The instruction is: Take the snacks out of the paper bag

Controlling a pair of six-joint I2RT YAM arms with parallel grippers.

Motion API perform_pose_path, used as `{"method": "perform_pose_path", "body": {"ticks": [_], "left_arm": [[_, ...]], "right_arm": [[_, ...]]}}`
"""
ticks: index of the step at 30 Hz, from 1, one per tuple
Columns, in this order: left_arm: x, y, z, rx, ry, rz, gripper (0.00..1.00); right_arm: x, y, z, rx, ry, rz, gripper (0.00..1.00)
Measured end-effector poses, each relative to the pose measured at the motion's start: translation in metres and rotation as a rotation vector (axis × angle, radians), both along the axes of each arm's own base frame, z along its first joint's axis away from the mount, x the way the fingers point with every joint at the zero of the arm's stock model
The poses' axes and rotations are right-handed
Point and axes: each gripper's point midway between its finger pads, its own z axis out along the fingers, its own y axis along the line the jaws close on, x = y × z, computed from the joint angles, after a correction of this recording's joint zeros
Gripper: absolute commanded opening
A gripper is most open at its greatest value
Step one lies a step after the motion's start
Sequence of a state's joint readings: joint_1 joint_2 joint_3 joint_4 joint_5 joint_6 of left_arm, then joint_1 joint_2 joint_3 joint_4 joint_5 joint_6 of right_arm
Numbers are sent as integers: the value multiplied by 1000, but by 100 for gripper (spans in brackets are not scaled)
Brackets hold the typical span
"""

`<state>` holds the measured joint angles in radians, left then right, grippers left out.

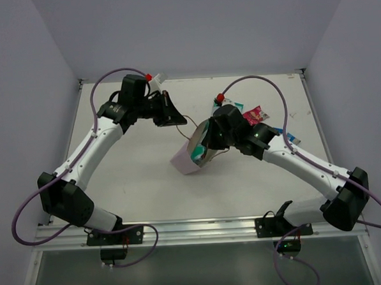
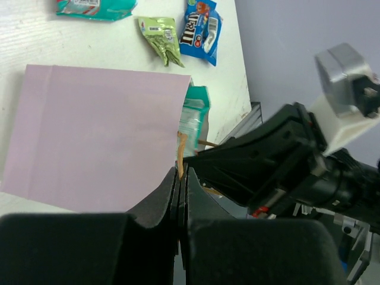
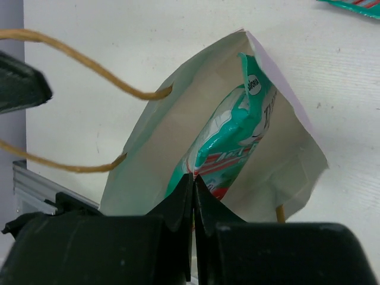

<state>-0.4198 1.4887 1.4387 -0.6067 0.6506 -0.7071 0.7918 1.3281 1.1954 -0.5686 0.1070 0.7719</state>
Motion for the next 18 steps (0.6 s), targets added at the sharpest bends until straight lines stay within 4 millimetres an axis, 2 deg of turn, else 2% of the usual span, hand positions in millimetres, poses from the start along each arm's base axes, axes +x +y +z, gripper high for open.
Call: {"method": "perform_pose_path", "body": {"ticks": [3,6,9,13,18], "left_arm": [[4,1,-3,10,10,27,0],[8,1,-2,6,12,49,0],[11,1,-1,1,15,67,0],[15,3,-2,12,20,98,0],[20,16,3,28,-8,156,0]], "right_arm": [[-2,-4,22,-5,-20,12,0],[-3,-6,56,13,-63,22,0],[-6,-10,100,50,-125,31,0],[-12,-21,169,116,-229,33,0],[-22,-45,242,180,-354,3,0]]}}
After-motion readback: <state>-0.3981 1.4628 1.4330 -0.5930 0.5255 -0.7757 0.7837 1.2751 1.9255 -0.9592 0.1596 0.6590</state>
